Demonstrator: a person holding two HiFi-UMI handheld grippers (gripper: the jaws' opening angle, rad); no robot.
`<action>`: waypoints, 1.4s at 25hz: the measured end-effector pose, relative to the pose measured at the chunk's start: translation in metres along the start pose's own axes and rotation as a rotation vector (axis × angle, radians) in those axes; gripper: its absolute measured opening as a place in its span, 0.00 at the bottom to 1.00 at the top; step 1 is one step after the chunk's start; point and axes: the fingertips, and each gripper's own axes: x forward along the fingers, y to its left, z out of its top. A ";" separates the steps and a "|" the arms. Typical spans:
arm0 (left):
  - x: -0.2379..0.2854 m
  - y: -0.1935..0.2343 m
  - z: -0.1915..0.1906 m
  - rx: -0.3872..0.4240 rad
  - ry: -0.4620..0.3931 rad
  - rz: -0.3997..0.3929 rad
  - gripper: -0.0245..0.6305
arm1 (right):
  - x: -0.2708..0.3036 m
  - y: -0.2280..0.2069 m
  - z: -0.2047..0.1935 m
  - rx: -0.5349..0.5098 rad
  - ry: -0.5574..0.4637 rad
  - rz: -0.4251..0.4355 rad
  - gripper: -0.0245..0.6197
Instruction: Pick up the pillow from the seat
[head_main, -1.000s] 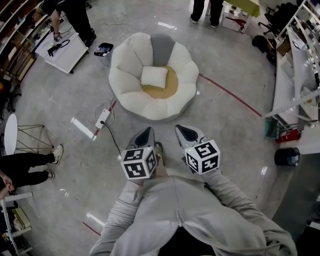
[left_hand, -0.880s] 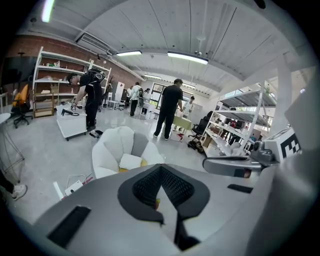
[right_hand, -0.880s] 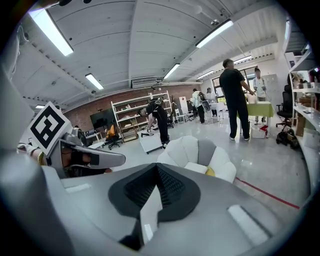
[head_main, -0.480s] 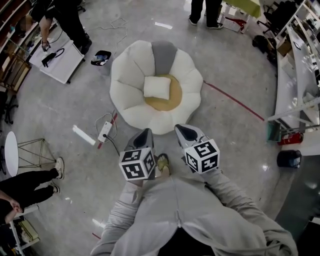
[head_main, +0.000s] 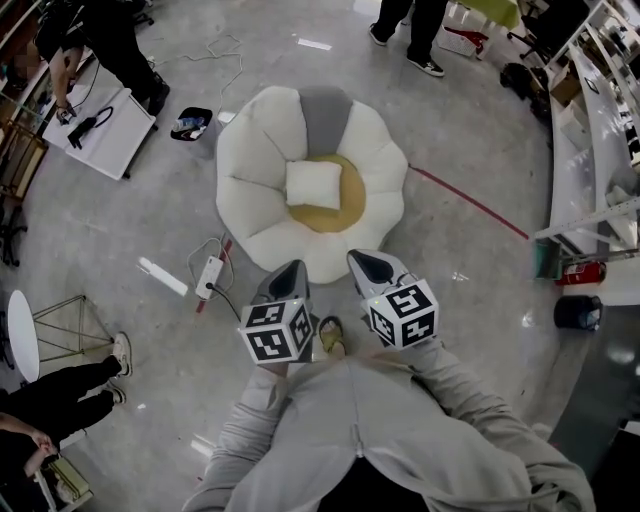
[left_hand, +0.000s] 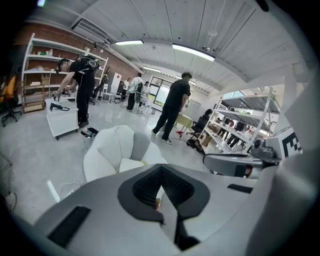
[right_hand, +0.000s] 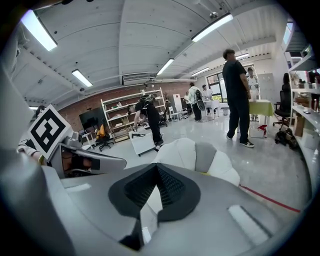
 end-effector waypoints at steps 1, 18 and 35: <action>0.004 0.003 0.001 -0.002 0.004 -0.003 0.04 | 0.004 -0.001 0.002 0.001 0.001 -0.001 0.04; 0.057 0.029 0.009 -0.048 0.058 0.026 0.04 | 0.054 -0.035 -0.004 0.009 0.094 0.002 0.04; 0.180 0.076 0.001 -0.138 0.129 0.131 0.04 | 0.175 -0.144 -0.029 0.017 0.225 0.025 0.04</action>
